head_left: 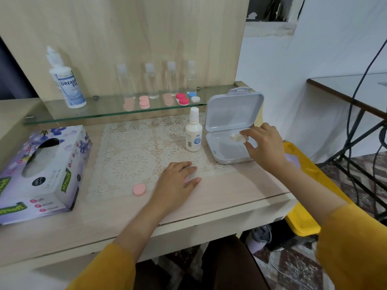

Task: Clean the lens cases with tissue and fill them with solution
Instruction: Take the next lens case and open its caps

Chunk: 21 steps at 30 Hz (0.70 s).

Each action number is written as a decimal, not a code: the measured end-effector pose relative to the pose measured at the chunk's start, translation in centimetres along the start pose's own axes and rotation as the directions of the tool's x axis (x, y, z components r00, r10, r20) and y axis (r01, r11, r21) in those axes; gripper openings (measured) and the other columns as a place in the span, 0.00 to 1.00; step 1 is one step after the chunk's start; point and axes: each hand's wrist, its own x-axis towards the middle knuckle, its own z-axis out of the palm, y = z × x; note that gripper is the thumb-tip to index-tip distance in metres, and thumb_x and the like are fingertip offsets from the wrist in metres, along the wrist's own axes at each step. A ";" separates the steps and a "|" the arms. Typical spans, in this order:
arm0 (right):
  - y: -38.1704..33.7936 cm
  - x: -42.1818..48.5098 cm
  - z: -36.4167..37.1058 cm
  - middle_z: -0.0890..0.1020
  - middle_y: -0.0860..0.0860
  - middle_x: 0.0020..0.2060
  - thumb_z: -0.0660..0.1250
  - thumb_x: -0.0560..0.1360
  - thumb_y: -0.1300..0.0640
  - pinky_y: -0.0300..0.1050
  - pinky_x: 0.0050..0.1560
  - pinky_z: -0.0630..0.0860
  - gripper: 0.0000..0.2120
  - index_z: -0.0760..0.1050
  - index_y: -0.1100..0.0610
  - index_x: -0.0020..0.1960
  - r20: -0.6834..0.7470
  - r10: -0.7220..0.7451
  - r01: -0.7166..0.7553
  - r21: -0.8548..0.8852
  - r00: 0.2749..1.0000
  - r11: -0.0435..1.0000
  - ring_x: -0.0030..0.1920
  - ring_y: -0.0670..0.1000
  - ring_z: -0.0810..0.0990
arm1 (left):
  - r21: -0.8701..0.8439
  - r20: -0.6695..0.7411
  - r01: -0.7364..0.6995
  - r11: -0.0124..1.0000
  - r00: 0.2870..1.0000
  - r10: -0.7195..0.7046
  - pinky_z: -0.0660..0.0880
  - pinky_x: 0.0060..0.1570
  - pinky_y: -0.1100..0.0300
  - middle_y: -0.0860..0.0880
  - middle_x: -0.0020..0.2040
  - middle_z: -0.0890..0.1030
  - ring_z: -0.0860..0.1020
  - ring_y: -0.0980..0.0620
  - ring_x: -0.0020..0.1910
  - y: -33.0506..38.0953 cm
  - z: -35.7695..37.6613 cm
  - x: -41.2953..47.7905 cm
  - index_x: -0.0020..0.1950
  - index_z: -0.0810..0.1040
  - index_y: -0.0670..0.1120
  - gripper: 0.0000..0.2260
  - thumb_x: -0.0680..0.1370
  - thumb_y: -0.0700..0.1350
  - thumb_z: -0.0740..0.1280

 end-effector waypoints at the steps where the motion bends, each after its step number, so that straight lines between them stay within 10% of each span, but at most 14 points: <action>1: -0.1 0.0 0.0 0.82 0.53 0.34 0.77 0.56 0.71 0.43 0.38 0.64 0.16 0.79 0.61 0.41 0.005 0.002 -0.002 0.000 1.000 1.000 0.32 0.58 0.74 | 0.004 0.001 0.001 1.000 1.000 -0.001 0.54 0.66 0.65 0.53 0.69 0.69 0.63 0.54 0.67 0.0 0.0 0.0 0.67 0.72 0.48 0.19 0.78 0.52 0.62; 15: -3.6 0.1 -1.0 0.81 0.53 0.33 0.71 0.65 0.53 0.47 0.39 0.70 0.11 0.79 0.61 0.40 0.019 0.008 -0.010 0.144 1.000 0.990 0.36 0.58 0.76 | -0.278 0.028 0.113 0.954 0.994 -0.110 0.61 0.65 0.64 0.49 0.64 0.74 0.69 0.53 0.65 0.3 -2.7 0.4 0.62 0.76 0.46 0.14 0.78 0.48 0.63; 21: -10.2 0.1 -0.3 0.82 0.49 0.39 0.74 0.67 0.51 0.43 0.40 0.66 0.13 0.82 0.57 0.47 0.327 0.097 -0.230 0.398 0.940 0.888 0.38 0.49 0.72 | -0.163 -0.175 0.173 0.971 0.964 -0.201 0.59 0.64 0.66 0.47 0.61 0.77 0.72 0.52 0.63 -2.9 -7.1 -1.2 0.58 0.79 0.44 0.11 0.78 0.44 0.63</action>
